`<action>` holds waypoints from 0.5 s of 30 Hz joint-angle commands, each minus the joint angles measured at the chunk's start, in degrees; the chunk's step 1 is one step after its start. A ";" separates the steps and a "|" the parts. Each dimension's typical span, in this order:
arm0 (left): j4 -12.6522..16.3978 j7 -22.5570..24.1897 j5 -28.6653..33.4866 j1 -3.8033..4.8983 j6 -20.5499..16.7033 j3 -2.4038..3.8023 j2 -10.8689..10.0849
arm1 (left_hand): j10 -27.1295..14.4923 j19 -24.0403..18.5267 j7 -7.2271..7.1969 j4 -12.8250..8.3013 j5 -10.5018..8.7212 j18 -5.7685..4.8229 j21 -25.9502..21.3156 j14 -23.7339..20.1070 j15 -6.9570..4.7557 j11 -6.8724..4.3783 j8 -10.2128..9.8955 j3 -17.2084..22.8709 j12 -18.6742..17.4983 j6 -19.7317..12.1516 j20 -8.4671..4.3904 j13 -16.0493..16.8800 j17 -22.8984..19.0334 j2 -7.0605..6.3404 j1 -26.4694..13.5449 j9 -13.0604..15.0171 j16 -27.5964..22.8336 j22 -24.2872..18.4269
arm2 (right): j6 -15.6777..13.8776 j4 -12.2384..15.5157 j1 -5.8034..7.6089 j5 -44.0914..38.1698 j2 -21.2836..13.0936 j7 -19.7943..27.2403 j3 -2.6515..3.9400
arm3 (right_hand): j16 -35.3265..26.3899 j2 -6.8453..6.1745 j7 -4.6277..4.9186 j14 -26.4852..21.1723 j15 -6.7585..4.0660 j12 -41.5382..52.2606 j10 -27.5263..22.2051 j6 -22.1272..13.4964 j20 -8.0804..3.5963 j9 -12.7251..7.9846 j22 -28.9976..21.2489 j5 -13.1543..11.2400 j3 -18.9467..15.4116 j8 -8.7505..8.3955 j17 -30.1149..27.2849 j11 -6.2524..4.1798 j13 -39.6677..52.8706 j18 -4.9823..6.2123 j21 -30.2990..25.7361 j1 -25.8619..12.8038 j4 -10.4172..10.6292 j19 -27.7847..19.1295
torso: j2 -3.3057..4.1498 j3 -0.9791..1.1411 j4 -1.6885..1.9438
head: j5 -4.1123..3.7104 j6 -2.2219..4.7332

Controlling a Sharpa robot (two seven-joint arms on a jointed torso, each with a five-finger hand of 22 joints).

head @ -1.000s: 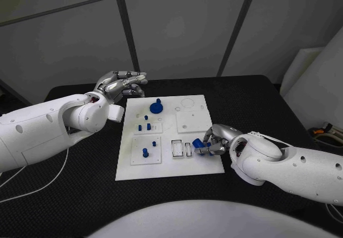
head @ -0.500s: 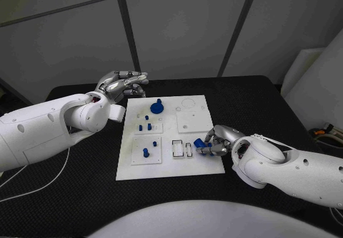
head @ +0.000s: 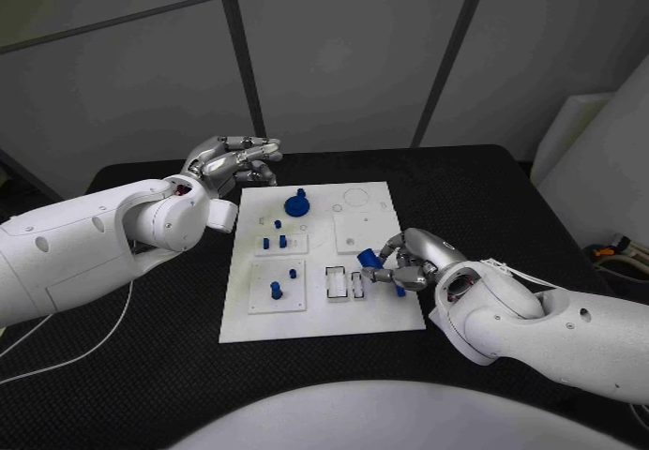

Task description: Assemble the parts on the task board

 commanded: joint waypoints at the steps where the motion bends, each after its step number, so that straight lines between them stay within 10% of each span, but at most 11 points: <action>1: 0.01 0.52 0.02 0.06 0.72 0.05 0.16 | -0.38 0.35 0.12 -0.12 -0.03 2.75 -0.35 -0.20 0.22 -0.12 0.40 -0.32 0.20 -0.15 0.03 0.05 -0.05 0.14 -0.09 0.01 -0.12 -0.06 | -2.85 -0.06 0.09 0.55 0.98 1.75 0.04 | 0.28 0.36 -0.60 3.22 -0.44 0.32 0.47 0.90 -0.53 1.19 15.10 0.32 0.02 0.29 0.11 -0.13 0.07 -0.40 0.19 0.25 -0.07 6.04 | 0.10 0.03 -0.02 | 0.09 0.05; 15: 0.10 0.46 0.02 0.06 0.80 0.04 0.29 | -0.38 0.35 0.12 -0.12 -0.03 2.75 -0.35 -0.20 0.22 -0.12 0.40 -0.32 0.20 -0.15 0.03 0.05 -0.05 0.14 -0.09 0.01 -0.12 -0.06 | 5.50 -2.82 0.11 2.74 5.89 0.56 0.10 | 0.37 1.64 -1.00 3.20 -0.69 -0.54 0.70 2.25 -0.77 2.07 15.10 -3.23 -2.49 0.12 0.27 -0.42 -0.04 -0.40 0.19 -3.40 0.29 6.04 | 0.19 0.01 -0.01 | 0.56 -0.04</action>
